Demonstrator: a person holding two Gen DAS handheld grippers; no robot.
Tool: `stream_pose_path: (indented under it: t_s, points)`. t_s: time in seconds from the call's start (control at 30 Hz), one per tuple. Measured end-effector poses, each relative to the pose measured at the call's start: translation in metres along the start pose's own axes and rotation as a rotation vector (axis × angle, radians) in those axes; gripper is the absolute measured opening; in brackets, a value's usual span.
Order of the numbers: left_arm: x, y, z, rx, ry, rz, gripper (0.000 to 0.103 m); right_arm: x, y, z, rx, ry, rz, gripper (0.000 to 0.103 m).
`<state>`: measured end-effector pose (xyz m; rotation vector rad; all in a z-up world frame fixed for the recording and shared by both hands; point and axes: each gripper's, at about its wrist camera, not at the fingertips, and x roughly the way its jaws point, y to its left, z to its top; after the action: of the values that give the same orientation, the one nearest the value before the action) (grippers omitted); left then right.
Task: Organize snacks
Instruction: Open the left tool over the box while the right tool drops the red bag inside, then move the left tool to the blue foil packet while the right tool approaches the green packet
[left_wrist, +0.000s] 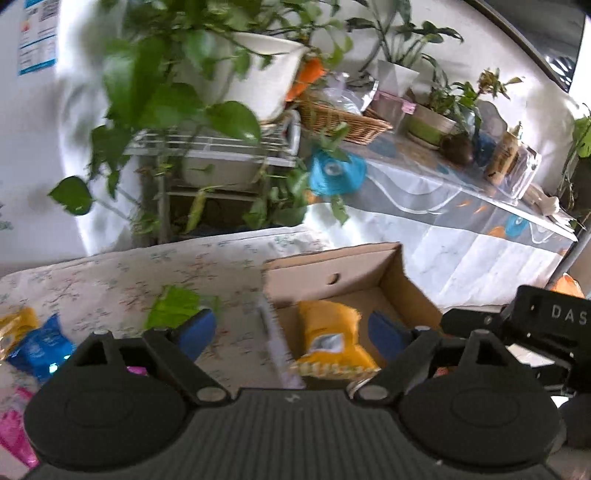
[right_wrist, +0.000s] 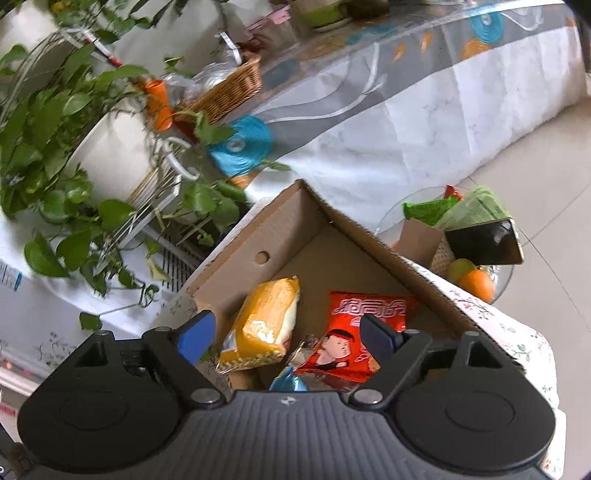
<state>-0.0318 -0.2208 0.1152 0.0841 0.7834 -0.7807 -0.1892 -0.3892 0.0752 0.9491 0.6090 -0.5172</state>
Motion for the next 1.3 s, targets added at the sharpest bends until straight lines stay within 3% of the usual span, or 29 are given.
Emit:
stream_pose_path:
  t_s: [0.6, 0.8, 1.03, 1.3]
  points:
    - [-0.053, 0.122, -0.023, -0.105, 0.017, 0.16, 0.094, 0.01, 0.037, -0.012, -0.152, -0.011, 0.108, 0.09]
    - [-0.064, 0.149, -0.038, -0.121, 0.033, 0.194, 0.095, 0.016, 0.062, -0.023, -0.276, -0.017, 0.157, 0.09]
    - [-0.065, 0.182, -0.051, -0.215, 0.034, 0.238, 0.096, 0.033, 0.094, -0.039, -0.434, -0.005, 0.203, 0.089]
    - [-0.049, 0.205, -0.049, -0.288, 0.034, 0.272, 0.097, 0.069, 0.129, -0.058, -0.577, 0.032, 0.212, 0.079]
